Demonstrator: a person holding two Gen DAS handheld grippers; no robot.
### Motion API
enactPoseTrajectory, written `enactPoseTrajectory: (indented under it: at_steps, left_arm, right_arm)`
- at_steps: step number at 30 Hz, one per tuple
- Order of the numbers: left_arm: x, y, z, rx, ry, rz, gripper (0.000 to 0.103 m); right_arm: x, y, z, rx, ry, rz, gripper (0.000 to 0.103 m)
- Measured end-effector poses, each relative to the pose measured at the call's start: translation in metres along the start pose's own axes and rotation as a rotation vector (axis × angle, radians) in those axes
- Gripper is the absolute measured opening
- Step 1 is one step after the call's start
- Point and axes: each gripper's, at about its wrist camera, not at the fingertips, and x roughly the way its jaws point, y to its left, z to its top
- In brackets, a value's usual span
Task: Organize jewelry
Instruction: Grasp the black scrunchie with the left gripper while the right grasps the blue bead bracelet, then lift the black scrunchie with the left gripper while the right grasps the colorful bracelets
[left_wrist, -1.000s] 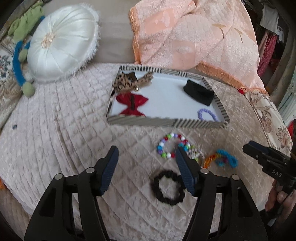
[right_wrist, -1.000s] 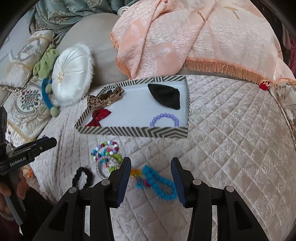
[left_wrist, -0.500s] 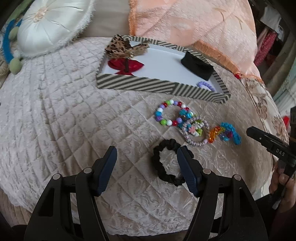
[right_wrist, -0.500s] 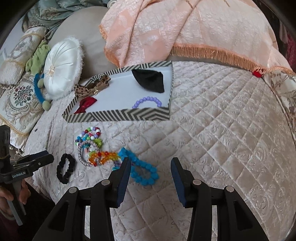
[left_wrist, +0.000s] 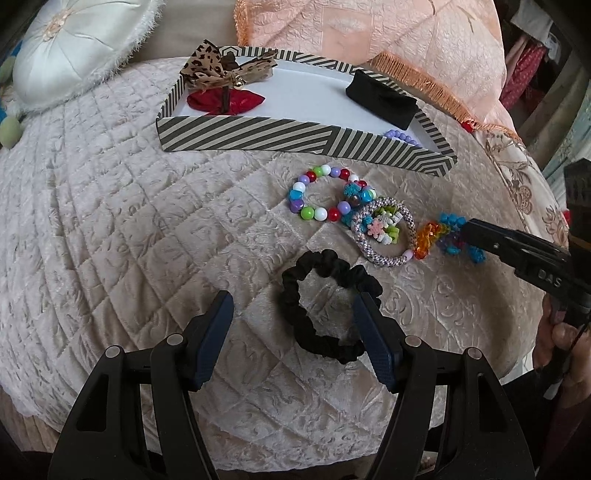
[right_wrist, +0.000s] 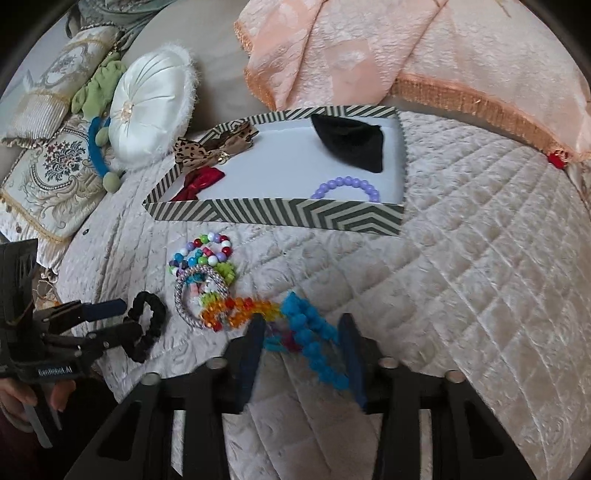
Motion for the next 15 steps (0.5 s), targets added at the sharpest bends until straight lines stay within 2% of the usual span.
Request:
enactPoseTrajectory:
  at_steps: [3,5,7,8,9,12,15]
  left_arm:
    - [0.002,-0.001,0.001,-0.003,-0.007,-0.009,0.068]
    - [0.003,-0.001,0.002,0.000,-0.011,-0.019,0.067]
    - [0.004,-0.002,0.002,0.003,-0.019,-0.015,0.051]
    - [0.004,-0.002,0.002,0.003,-0.018,-0.011,0.035]
    - [0.004,-0.001,0.003,-0.001,-0.017,-0.006,0.023]
    - [0.003,0.004,0.003,-0.024,-0.024,0.001,0.012]
    - [-0.004,0.008,0.003,-0.042,-0.035,-0.019,0.009]
  right_arm:
    - [0.007,-0.003,0.001,0.024,0.020,0.026,0.012]
    - [0.001,-0.008,-0.001,0.052,0.001,0.043,0.011]
    - [-0.011,-0.016,-0.001,0.098,-0.039,0.074,0.010]
    - [-0.018,-0.020,-0.001,0.124,-0.064,0.096,0.010]
    - [-0.024,-0.023,-0.001,0.140,-0.083,0.111,0.010]
    - [-0.040,-0.032,-0.003,0.183,-0.125,0.152,0.010]
    - [-0.049,-0.038,-0.005,0.211,-0.150,0.177,0.010]
